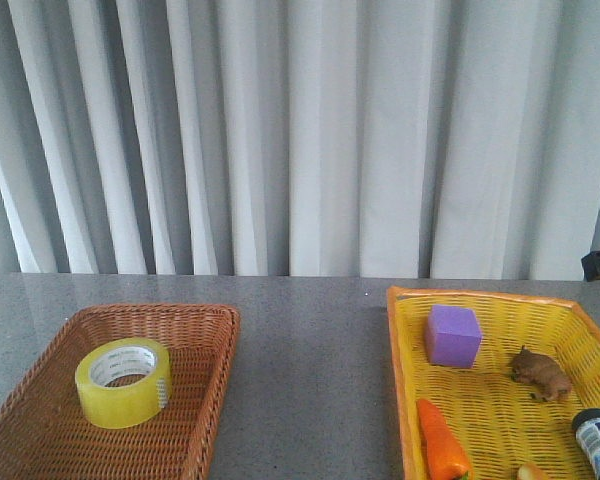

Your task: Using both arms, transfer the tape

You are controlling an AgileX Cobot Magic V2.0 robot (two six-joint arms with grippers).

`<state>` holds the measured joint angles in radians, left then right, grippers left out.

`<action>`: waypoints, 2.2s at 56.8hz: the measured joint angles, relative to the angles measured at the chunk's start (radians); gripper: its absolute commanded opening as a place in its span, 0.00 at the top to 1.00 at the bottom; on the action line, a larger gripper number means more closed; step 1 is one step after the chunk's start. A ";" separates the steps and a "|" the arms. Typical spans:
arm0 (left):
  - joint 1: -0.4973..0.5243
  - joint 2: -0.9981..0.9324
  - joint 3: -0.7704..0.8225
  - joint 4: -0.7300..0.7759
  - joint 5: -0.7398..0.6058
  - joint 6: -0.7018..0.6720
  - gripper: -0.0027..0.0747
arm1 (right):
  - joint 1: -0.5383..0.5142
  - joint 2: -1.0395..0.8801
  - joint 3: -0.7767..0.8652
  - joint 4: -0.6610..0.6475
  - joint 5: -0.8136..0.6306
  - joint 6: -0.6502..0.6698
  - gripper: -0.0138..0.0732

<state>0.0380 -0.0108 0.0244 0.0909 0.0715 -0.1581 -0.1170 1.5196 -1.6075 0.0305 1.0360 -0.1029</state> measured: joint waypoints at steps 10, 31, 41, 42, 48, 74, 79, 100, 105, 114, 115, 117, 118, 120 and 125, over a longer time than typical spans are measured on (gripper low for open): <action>0.000 0.000 0.000 0.000 0.000 0.000 0.97 | 0.000 0.000 0.000 0.000 0.000 0.000 0.85; 0.000 0.000 0.000 0.000 0.000 0.000 0.97 | 0.000 -0.080 0.092 0.002 -0.061 0.000 0.85; 0.000 0.000 0.000 0.000 0.000 0.000 0.97 | 0.000 -0.315 0.420 -0.007 -0.297 0.000 0.85; 0.000 0.000 0.000 0.000 0.000 0.000 0.97 | 0.000 -0.347 0.464 -0.008 -0.330 0.000 0.85; 0.000 0.000 0.000 0.000 0.000 0.000 0.97 | 0.000 -0.516 0.690 -0.011 -0.492 0.000 0.85; 0.000 0.000 0.000 0.000 0.000 0.000 0.97 | 0.000 -1.180 1.438 0.001 -0.887 0.003 0.85; 0.000 0.000 0.000 0.000 0.000 0.000 0.97 | 0.000 -1.283 1.550 0.011 -0.971 0.004 0.85; 0.000 0.000 0.000 0.000 0.000 0.000 0.97 | 0.000 -1.477 1.634 0.012 -0.926 0.052 0.85; 0.000 0.000 0.000 0.000 0.000 0.000 0.97 | 0.000 -1.494 1.634 0.012 -0.921 0.053 0.85; 0.000 0.000 0.000 0.000 0.000 0.000 0.97 | 0.000 -1.522 1.634 0.012 -0.881 0.056 0.85; 0.000 0.000 0.000 0.000 0.000 0.000 0.97 | 0.000 -1.524 1.634 0.012 -0.878 0.056 0.85; 0.000 0.000 0.000 0.000 0.000 0.000 0.97 | 0.000 -1.528 1.634 0.012 -0.871 0.056 0.85; 0.000 0.000 0.000 0.000 0.000 0.000 0.97 | 0.000 -1.529 1.634 0.012 -0.866 0.057 0.85; 0.000 0.000 0.000 0.000 0.000 0.000 0.97 | 0.000 -1.530 1.634 0.012 -0.861 0.057 0.85; 0.000 0.000 0.000 0.000 0.000 0.000 0.97 | 0.000 -1.532 1.634 0.012 -0.856 0.057 0.85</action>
<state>0.0380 -0.0108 0.0244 0.0909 0.0715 -0.1581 -0.1170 -0.0128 0.0264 0.0423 0.1800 -0.0463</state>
